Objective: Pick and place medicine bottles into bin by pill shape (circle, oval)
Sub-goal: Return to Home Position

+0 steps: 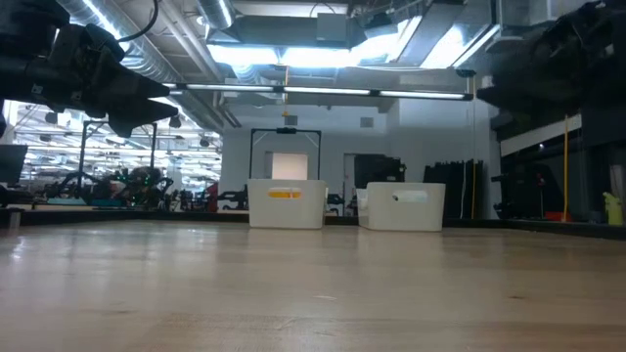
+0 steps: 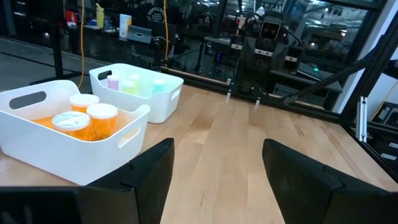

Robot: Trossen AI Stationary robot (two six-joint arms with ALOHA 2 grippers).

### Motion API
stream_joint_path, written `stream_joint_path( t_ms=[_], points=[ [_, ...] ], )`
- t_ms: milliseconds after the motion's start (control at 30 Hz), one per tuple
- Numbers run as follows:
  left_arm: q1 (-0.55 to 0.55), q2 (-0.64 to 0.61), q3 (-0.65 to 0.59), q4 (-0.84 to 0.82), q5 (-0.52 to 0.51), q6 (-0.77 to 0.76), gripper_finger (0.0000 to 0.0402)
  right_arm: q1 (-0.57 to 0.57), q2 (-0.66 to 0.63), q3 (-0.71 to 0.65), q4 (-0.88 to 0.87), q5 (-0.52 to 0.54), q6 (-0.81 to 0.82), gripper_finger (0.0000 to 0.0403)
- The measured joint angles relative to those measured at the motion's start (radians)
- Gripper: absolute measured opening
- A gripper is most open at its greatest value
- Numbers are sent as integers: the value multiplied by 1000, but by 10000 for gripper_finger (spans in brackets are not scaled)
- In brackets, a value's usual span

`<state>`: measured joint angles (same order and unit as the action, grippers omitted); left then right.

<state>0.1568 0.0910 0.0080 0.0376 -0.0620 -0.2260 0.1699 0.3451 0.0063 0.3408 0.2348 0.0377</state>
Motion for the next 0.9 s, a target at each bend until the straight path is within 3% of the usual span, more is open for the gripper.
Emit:
stream_joint_path(
  t_ms=[400, 767, 900],
  points=[
    [0, 0, 0, 0, 0, 0, 237, 0, -177, 0, -126, 0, -92, 207],
    [0, 0, 0, 0, 0, 0, 237, 0, -346, 122, -588, -3, -39, 207],
    [0, 0, 0, -2, 0, 0, 237, 1, -345, 96, -541, -112, -46, 207]
  ],
)
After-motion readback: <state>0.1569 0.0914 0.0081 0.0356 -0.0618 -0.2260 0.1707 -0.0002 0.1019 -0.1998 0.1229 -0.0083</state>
